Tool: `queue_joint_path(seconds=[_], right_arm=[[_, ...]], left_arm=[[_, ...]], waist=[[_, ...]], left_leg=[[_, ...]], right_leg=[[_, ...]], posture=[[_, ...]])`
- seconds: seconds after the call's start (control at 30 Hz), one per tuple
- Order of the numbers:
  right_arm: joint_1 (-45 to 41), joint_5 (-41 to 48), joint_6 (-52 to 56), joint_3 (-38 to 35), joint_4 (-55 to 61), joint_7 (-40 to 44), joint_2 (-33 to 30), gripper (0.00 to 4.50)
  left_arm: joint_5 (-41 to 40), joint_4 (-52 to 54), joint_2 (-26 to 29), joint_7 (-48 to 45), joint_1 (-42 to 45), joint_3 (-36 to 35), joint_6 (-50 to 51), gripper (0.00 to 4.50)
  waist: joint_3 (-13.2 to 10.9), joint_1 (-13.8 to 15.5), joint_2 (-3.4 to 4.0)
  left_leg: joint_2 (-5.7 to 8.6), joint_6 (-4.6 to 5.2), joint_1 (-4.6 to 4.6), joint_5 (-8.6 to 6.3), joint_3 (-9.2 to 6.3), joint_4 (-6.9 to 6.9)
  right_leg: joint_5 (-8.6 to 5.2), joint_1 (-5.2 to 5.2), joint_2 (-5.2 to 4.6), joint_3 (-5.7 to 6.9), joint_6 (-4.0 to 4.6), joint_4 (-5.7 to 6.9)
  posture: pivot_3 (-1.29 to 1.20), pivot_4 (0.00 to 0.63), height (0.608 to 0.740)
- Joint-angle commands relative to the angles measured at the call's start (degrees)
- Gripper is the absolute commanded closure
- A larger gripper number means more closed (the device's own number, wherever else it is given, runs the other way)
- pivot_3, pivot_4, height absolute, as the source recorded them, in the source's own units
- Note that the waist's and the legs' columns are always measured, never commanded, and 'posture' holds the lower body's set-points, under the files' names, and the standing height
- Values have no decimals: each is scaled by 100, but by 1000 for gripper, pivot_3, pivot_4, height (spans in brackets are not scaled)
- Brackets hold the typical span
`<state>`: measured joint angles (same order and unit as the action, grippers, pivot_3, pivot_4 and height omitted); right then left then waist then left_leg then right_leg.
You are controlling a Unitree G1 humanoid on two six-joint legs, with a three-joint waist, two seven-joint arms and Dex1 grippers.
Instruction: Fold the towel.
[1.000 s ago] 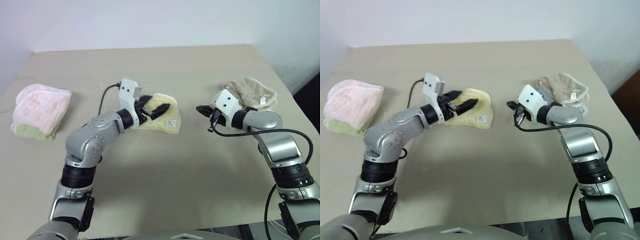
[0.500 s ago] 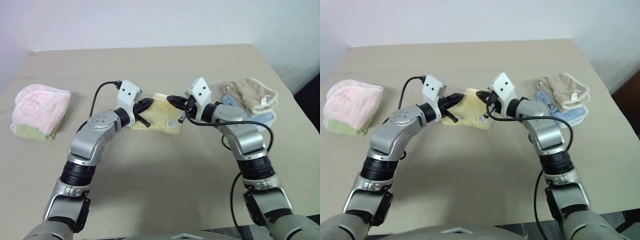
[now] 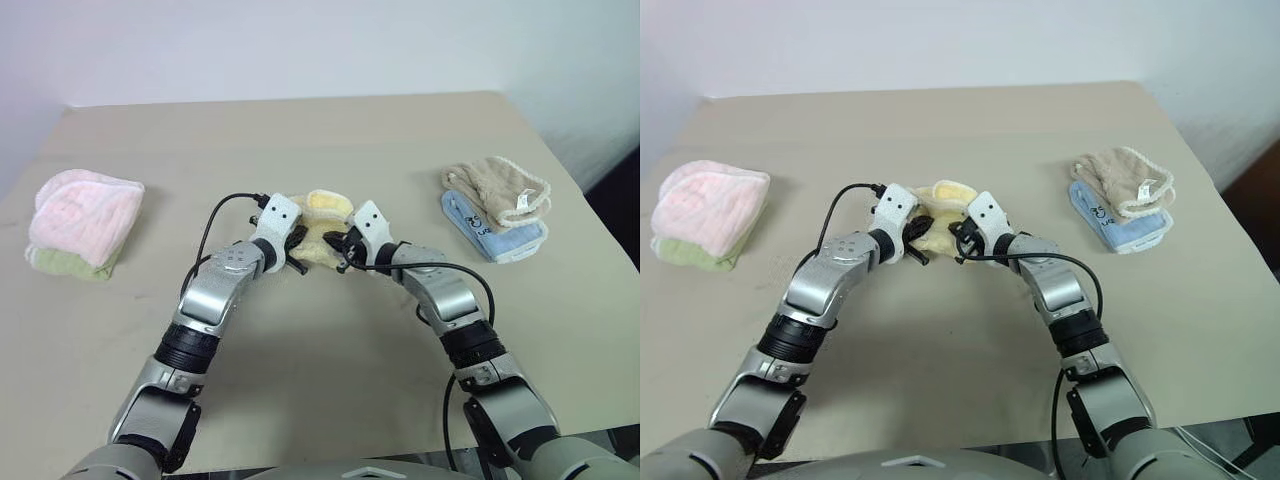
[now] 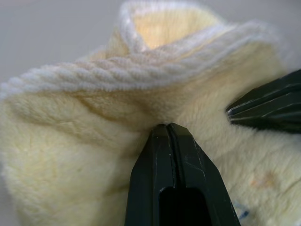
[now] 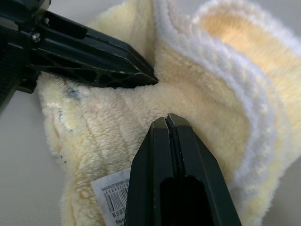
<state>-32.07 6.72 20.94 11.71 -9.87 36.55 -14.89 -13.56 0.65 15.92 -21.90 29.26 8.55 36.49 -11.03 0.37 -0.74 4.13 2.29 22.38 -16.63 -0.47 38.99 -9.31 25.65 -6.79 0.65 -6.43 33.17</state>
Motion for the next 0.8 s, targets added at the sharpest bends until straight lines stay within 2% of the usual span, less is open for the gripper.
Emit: queue_joint_path(seconds=[0.03, 0.17, 0.23, 0.27, 0.37, 0.47, 0.7, 0.73, 0.8], right_arm=[[-44, 414, 203, -455, 968, 137, -193, 4500], [-55, 827, 747, -809, 1575, 125, -346, 4500], [-50, 1086, 1178, -1035, 1746, 73, -402, 4500], [-47, 1242, 1497, -1144, 1789, 45, -437, 4322], [-76, 1797, 2484, -1560, 1783, -151, -402, 3610], [-183, 2435, 3493, -2012, 1590, -346, -269, 2569], [-410, 3080, 4439, -2587, 994, -807, 102, 165], [-452, 3101, 4481, -2627, 882, -863, 136, 20], [-500, 2922, 4392, -2517, 612, -1001, 135, 20]], left_arm=[[-771, 833, -92, -232, 64, -841, -109, 4462], [-1405, 1176, -78, -225, 161, -1548, 145, 4462], [-1405, 1174, 112, -191, 168, -1721, 185, 4462], [-1298, 1120, 287, -193, 133, -1736, 190, 4495], [-1130, 934, 709, -225, -45, -1838, 136, 4500], [-921, 895, 1069, -341, -264, -1707, 10, 4500], [-790, 1078, 1157, -454, -516, -1533, -31, 4500], [-780, 1097, 1141, -446, -523, -1517, -30, 4500], [-810, 1157, 1114, -427, -538, -1521, -7, 4500]], waist=[[-1, 0, 0], [-1, 0, -1], [-1, -6, -1], [-1, -7, -1], [-1, -15, -1], [-1, -12, 0], [-1, 7, 0], [-1, 7, 0], [-1, 6, 0]], left_leg=[[0, 0, 12, 0, 0, 0], [1, -29, 51, 18, 1, 0], [1, -24, 54, 15, 2, 0], [1, -6, 54, 5, 2, 0], [0, -2, 52, 4, 3, 1], [0, -2, 54, 4, 3, 0], [1, 0, 62, 2, 4, 1], [1, 0, 62, 2, 4, 0], [1, 0, 65, 2, 3, 0]], right_leg=[[0, 13, 0, -1, 0, 0], [0, 56, 1, -2, 0, 1], [0, 58, 1, -2, 0, 2], [0, 59, 1, -2, 0, 2], [1, 59, 3, -2, 1, 6], [1, 62, 3, -4, 1, 5], [2, 67, 0, -4, 3, 4], [2, 68, 0, -4, 3, 4], [2, 72, 0, -4, 3, 4]], posture=[[0, 150, 728], [0, 150, 728], [0, 150, 728], [0, 150, 728], [0, 150, 728], [0, 150, 728], [0, 150, 728], [0, 150, 728], [0, 150, 728]])
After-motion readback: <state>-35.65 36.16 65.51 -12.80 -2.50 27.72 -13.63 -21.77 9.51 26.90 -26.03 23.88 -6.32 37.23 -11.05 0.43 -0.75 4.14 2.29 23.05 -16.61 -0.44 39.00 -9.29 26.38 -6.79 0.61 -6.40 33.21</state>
